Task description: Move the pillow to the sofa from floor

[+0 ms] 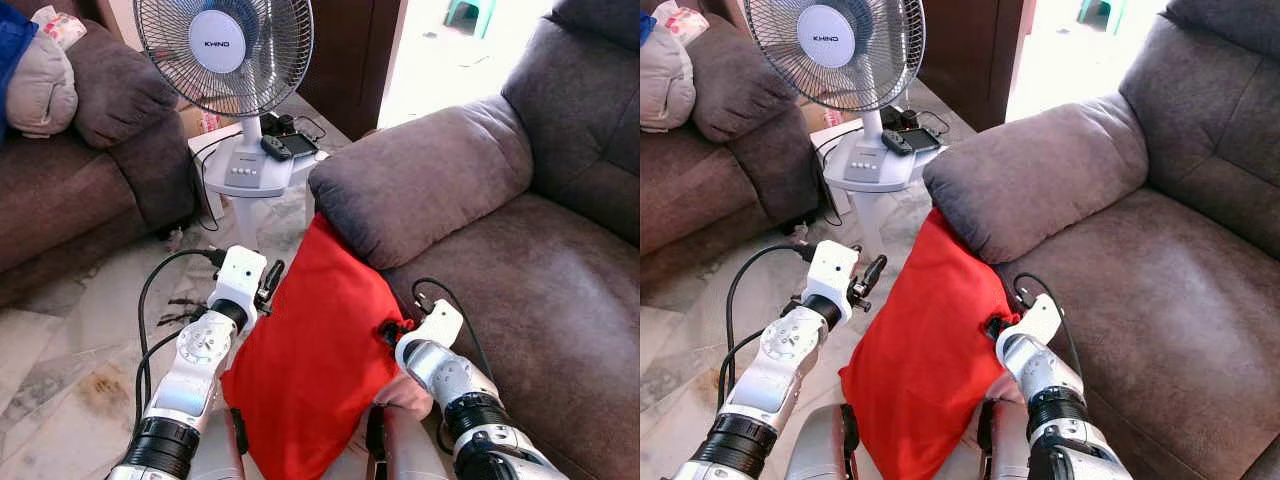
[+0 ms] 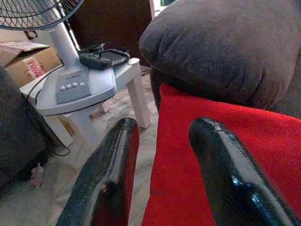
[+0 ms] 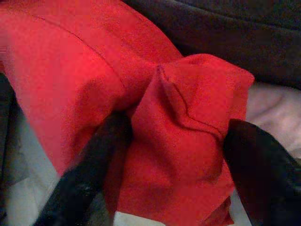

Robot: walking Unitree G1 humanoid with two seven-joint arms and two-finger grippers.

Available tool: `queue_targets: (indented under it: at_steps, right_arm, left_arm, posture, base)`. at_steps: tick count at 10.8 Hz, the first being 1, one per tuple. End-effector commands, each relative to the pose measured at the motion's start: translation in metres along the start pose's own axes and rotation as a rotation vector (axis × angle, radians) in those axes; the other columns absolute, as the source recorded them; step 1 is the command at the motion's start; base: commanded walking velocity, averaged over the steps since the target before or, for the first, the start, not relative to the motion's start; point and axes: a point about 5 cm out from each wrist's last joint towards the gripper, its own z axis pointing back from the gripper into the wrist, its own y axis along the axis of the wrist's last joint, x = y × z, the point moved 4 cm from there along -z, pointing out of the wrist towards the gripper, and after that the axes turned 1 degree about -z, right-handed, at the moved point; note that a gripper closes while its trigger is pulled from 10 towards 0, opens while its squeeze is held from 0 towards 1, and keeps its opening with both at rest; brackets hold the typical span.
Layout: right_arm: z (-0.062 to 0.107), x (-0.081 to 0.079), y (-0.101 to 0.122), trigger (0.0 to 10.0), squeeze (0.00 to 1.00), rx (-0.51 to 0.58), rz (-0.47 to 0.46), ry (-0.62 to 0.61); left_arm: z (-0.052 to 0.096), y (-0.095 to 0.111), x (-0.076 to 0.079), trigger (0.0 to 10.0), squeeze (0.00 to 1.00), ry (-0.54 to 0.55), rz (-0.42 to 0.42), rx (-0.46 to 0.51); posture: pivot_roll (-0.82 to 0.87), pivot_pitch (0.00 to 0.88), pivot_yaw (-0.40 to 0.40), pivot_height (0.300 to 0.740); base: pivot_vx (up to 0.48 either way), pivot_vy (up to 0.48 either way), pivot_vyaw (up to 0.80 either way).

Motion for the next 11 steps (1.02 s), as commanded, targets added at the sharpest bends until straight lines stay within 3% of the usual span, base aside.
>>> queue_targets:
  at_steps: [1, 11]
  right_arm:
    - [-0.0005, -0.0085, 0.0024, 0.0, 0.00, 0.007, 0.020, 0.025]
    - [0.0000, -0.0182, 0.0050, 0.0, 0.00, 0.034, 0.034, 0.092]
  left_arm:
    - [-0.0030, -0.0007, 0.0017, 10.0, 0.00, -0.009, -0.024, -0.015]
    - [-0.0028, -0.0038, 0.0028, 10.0, 0.00, -0.006, -0.022, -0.025]
  posture:
    - [0.05, 0.048, -0.046, 0.570]
    - [0.05, 0.045, -0.055, 0.570]
  base:
    - [0.000, 0.000, 0.00]
    - [0.000, 0.000, 0.00]
